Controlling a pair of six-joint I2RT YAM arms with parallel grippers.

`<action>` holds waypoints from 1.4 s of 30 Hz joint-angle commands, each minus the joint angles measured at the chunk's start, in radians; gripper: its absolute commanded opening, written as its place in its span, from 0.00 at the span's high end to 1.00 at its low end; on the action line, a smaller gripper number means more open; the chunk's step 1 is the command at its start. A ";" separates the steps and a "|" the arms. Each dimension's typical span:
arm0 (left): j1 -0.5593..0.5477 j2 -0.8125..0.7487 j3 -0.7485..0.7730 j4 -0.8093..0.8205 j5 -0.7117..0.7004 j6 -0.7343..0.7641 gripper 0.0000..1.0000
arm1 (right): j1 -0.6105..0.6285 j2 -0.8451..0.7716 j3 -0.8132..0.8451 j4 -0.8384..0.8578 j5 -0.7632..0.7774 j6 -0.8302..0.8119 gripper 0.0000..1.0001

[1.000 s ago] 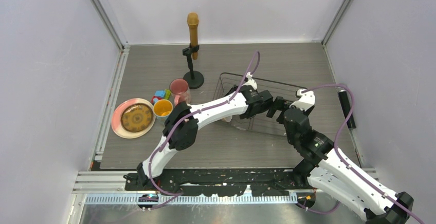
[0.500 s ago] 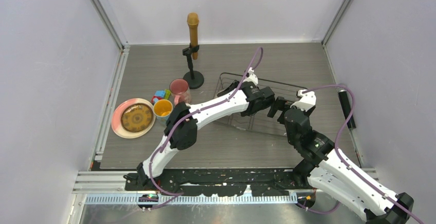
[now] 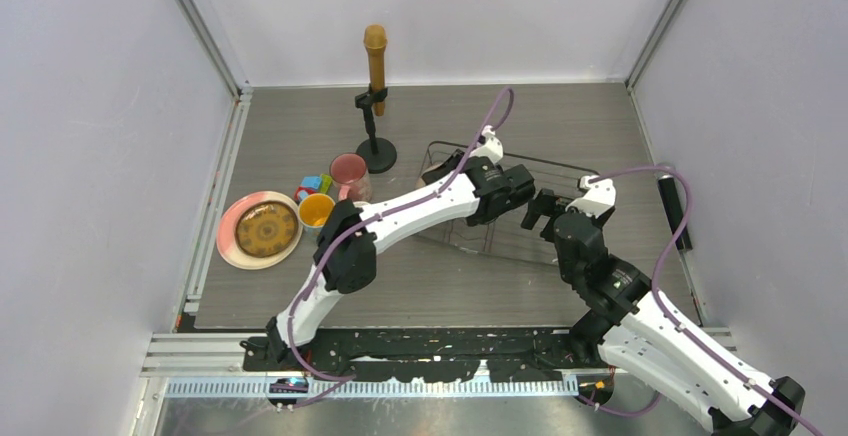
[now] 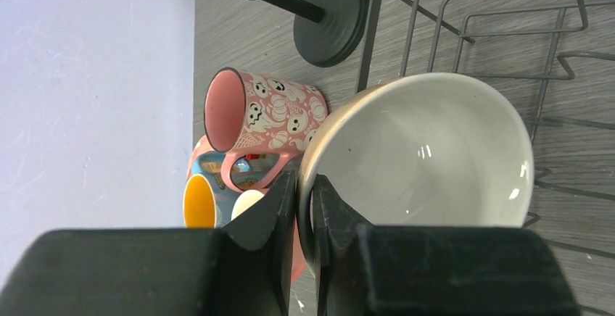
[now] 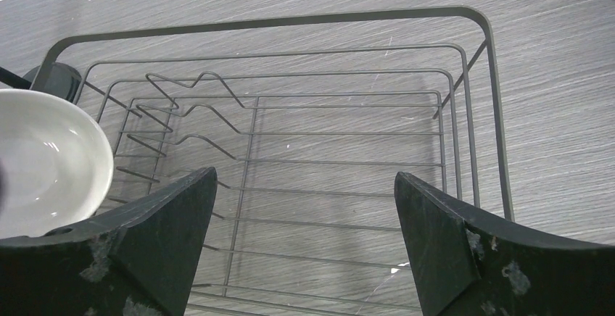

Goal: Unload the mixed dishes from the dish rack
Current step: Pick up the bowl from the dish rack, then place the bowl at the center of the board.

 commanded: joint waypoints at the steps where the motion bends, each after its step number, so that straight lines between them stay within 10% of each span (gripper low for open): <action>1: -0.008 -0.180 -0.049 0.147 -0.087 0.050 1.00 | 0.002 -0.020 -0.005 0.032 0.034 -0.008 0.01; 12: 0.074 -0.488 -0.363 0.474 0.069 0.105 1.00 | 0.003 -0.082 -0.037 0.061 0.033 -0.009 0.01; 23: 0.387 -0.918 -0.781 0.795 0.565 0.033 1.00 | 0.003 -0.097 -0.047 0.075 0.055 -0.015 0.01; 42: 0.977 -1.158 -0.922 0.753 0.858 -0.116 1.00 | 0.003 -0.074 -0.040 0.069 0.048 -0.018 0.01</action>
